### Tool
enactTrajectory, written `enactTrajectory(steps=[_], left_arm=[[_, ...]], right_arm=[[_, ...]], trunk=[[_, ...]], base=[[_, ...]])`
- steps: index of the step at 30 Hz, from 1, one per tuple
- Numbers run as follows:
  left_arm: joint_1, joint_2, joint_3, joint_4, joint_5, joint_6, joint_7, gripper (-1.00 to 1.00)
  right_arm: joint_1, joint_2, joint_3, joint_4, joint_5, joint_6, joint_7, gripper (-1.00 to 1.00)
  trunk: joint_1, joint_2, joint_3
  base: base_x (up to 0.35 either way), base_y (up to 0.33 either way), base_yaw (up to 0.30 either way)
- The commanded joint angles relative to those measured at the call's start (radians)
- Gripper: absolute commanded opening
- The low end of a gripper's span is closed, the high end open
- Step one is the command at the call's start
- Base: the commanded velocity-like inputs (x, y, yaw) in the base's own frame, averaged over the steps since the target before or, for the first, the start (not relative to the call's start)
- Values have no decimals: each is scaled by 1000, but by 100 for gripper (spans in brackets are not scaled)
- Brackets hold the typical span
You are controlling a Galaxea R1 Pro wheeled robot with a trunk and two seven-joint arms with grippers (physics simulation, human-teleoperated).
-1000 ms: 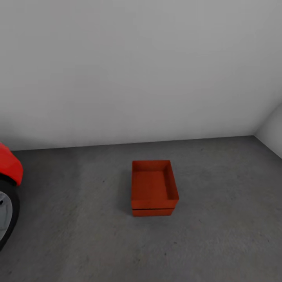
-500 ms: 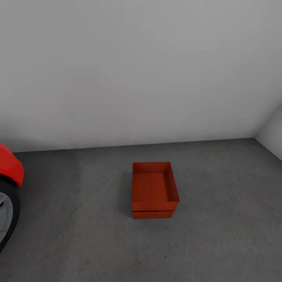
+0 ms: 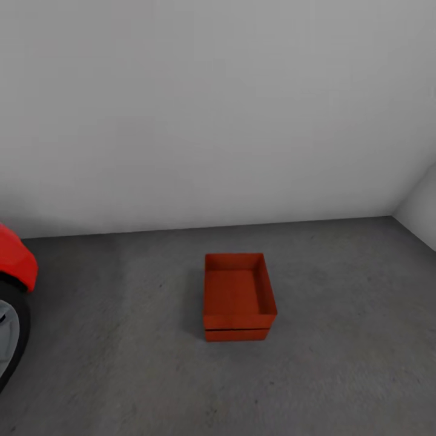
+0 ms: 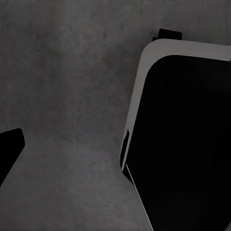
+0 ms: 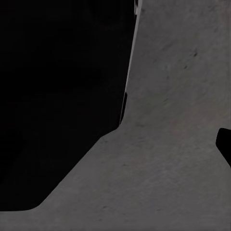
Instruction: Move the two storage containers from the living room to the garage. In the garage, place one container on the floor and stack the other container on top of it (either order is fine).
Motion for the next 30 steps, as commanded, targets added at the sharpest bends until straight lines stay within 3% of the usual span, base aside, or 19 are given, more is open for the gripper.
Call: enactTrajectory(steps=[1, 30], left_arm=[[-1, 0, -2, 1, 7, -4, 1, 100], [-1, 0, -2, 1, 7, -4, 1, 100]], right_arm=[[-1, 1, 8, 3, -10, -6, 0, 100], [-1, -1, 8, 2, -10, -12, 0, 100]], trunk=[[0, -1, 1], [0, -1, 47]], base=[[0, 0, 0], [0, 0, 0]])
